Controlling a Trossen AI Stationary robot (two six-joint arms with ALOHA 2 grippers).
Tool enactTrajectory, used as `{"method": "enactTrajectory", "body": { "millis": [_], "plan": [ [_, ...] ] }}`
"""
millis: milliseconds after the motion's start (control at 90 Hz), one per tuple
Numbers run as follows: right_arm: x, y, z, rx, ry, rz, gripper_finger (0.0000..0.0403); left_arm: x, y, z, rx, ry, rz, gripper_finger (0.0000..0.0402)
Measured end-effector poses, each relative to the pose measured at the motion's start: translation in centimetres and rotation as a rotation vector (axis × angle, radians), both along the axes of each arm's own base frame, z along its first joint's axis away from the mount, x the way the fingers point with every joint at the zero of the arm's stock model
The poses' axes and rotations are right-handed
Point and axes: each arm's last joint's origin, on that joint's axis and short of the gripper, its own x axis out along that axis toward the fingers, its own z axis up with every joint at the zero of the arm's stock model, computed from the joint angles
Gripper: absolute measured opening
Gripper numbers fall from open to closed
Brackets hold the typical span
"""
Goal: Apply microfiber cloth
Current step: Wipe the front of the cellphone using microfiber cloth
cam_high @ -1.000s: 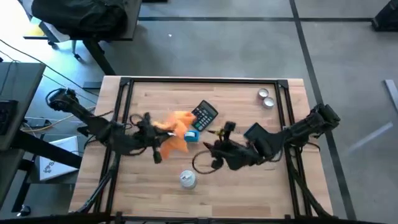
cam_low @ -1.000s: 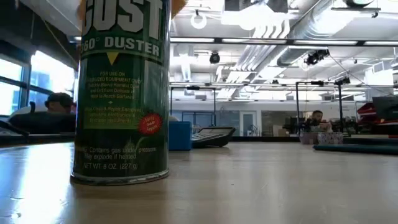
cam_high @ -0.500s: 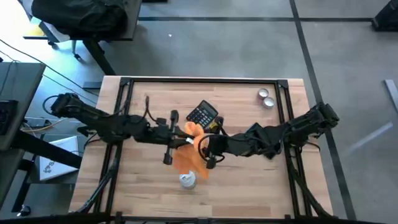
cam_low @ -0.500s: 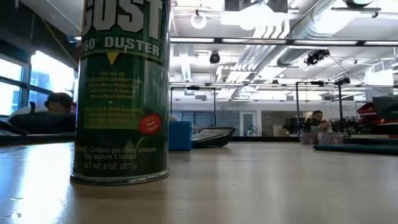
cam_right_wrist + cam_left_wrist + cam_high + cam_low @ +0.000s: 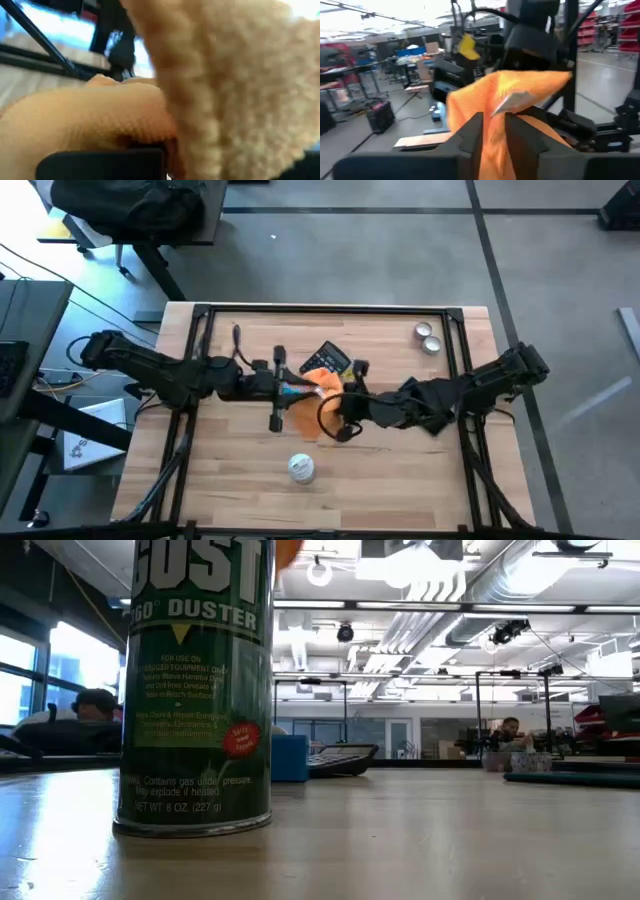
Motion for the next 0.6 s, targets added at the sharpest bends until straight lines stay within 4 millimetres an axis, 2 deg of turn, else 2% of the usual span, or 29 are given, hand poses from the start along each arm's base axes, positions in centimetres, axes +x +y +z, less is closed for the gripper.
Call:
{"method": "enactTrajectory", "body": {
  "millis": [111,233,333,433,511,600],
  "plan": [
    [-2.3,-1.1,1.4,0.067,0.011,-0.042,0.0,-1.5,0.4,0.3,-0.014,0.063,0.01,0.0119],
    [-5.9,-2.7,1.7,0.158,0.123,-0.124,0.0,-3.6,0.6,0.2,-0.057,0.174,0.003,0.0138],
    [-9.2,-4.3,1.0,0.229,0.277,-0.27,0.0,-4.7,0.0,-0.3,-0.112,0.25,-0.024,0.014],
    [-11.6,-5.5,-0.2,0.295,0.44,-0.443,0.0,-5.0,-1.0,-1.4,-0.128,0.251,-0.049,0.0137],
    [-12.8,-6.1,-0.8,0.322,0.528,-0.57,0.0,-5.1,-1.8,-2.6,-0.126,0.223,-0.034,0.0134],
    [-13.0,-6.3,-2.1,0.336,0.572,-0.648,0.0,-5.1,-2.6,-4.5,-0.135,0.18,-0.008,0.0133]
  ]
}}
